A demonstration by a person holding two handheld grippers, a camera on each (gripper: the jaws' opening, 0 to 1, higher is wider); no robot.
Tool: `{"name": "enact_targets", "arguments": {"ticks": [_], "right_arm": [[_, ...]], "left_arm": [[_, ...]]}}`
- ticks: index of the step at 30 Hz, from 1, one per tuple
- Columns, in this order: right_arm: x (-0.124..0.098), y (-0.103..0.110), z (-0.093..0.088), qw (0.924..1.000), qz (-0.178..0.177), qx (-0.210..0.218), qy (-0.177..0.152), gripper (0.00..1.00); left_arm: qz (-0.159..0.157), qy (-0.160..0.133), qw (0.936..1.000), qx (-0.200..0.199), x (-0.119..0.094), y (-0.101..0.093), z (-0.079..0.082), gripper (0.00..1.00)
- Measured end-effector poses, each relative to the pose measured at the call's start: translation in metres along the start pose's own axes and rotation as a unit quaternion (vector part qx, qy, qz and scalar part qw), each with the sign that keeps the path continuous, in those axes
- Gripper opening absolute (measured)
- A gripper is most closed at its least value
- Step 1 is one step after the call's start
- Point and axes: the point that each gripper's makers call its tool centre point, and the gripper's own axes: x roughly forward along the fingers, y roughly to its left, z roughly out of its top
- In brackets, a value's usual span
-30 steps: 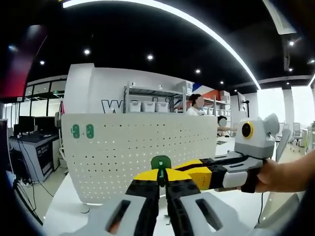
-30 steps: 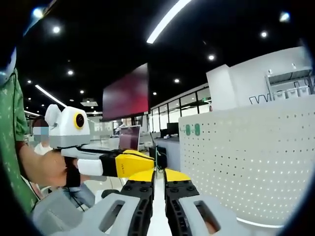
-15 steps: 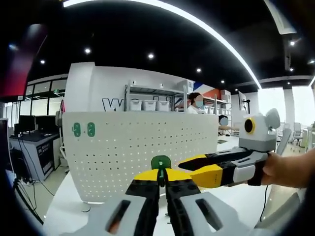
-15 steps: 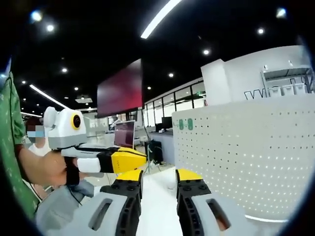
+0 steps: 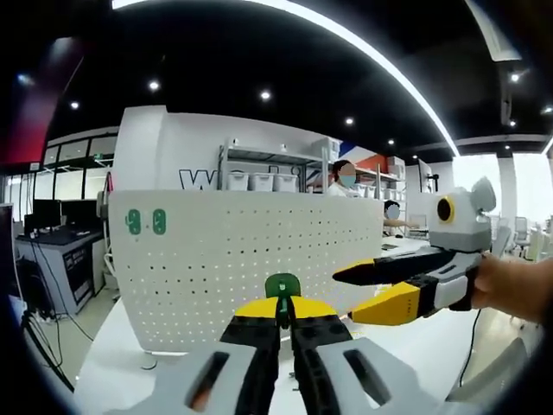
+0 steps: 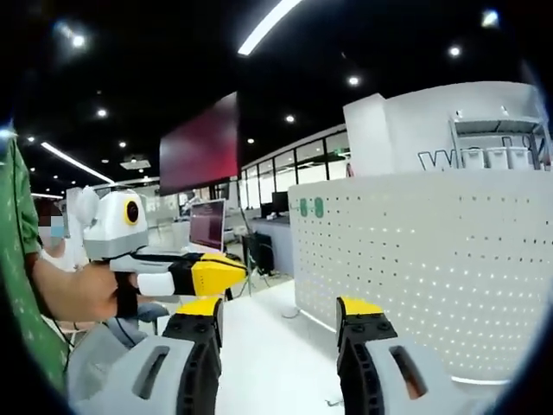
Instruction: Insert the hook assembly into the mounting plate slot until the hook locks in place.
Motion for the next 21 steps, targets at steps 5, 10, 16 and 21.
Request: {"name": "enact_targets", "arguments": {"ticks": [5,10,16,21], "right_arm": [[-0.009,0.000,0.002,1.0000,-0.008,0.002,0.004,0.62],[-0.020,0.003,0.004,0.9999,-0.011,0.003,0.004,0.65],[-0.038,0.010,0.004,0.9998,-0.012,-0.003,0.012,0.66],[-0.053,0.010,0.008,0.9997,-0.019,-0.008,0.011,0.67]], "left_arm": [[0.001,0.001,1.0000,-0.003,0.000,0.002,-0.001,0.03],[0.003,0.001,1.0000,-0.005,0.001,0.005,-0.001,0.03],[0.011,0.000,0.9999,-0.005,0.001,0.014,0.002,0.03],[0.025,-0.005,0.9997,-0.003,0.002,0.026,0.009,0.03]]}}
